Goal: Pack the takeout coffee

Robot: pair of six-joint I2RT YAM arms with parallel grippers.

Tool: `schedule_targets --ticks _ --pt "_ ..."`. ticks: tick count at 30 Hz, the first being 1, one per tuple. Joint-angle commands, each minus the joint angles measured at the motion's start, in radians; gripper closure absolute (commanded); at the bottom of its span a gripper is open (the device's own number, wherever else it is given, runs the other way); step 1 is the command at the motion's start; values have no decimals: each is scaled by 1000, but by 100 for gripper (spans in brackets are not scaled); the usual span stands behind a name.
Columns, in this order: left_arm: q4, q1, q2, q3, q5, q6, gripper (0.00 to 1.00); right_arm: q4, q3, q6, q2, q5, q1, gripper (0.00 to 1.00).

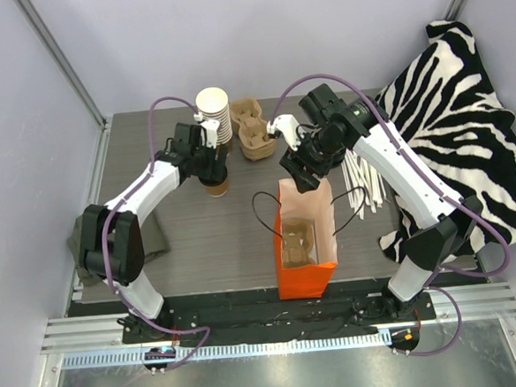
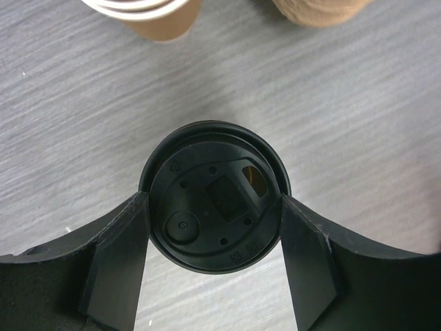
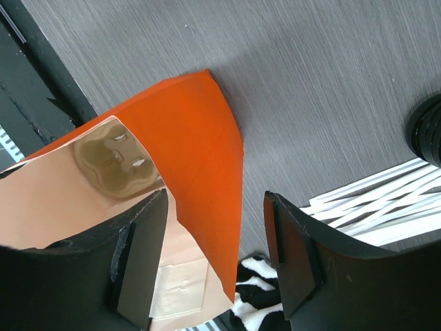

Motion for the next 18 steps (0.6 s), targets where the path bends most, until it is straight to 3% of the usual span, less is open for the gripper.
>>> schedule_targets --ticks 1,18 --pt "-57 6 -78 -3 26 38 61 -21 1 23 -23 -15 -5 36" --pt "-39 5 -69 -103 32 71 54 -15 12 31 -17 -22 -11 35"
